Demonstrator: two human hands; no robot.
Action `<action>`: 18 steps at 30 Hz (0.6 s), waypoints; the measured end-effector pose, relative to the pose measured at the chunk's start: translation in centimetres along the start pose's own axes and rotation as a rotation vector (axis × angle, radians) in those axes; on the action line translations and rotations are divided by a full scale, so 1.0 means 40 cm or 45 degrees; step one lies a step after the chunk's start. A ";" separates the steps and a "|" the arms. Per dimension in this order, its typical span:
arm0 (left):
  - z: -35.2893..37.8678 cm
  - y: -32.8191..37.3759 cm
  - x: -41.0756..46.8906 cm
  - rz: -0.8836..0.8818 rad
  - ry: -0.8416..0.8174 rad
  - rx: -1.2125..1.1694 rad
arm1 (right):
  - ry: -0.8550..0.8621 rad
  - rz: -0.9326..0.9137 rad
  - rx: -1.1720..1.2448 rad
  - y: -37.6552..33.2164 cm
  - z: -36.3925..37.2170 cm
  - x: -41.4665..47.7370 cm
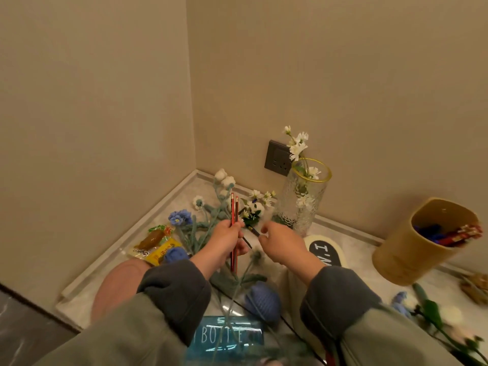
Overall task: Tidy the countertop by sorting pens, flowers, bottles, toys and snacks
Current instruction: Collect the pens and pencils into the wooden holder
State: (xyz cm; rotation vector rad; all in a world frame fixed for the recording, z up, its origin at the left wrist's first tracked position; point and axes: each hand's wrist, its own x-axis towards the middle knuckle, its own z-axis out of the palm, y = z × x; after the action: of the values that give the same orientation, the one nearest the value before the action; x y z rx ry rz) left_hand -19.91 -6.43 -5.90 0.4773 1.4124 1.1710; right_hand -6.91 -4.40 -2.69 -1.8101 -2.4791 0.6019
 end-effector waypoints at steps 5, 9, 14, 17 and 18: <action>0.000 -0.003 0.032 0.005 -0.032 0.064 | -0.108 0.083 -0.214 0.007 0.051 0.078; -0.005 -0.012 0.057 0.003 -0.078 0.128 | -0.172 0.114 -0.331 0.003 0.076 0.116; -0.017 -0.029 0.079 -0.075 -0.089 0.091 | -0.178 0.101 -0.454 -0.012 0.089 0.143; -0.022 -0.031 0.087 -0.097 -0.097 0.047 | -0.164 0.113 -0.486 -0.022 0.093 0.149; -0.024 -0.032 0.090 -0.103 -0.096 0.041 | -0.170 0.117 -0.495 -0.024 0.094 0.149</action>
State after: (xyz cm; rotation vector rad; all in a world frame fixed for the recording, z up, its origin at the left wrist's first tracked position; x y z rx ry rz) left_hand -21.20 -4.33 -8.97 0.4776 1.3747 1.0561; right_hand -10.63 -0.28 -7.14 -2.0822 -2.7711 0.2599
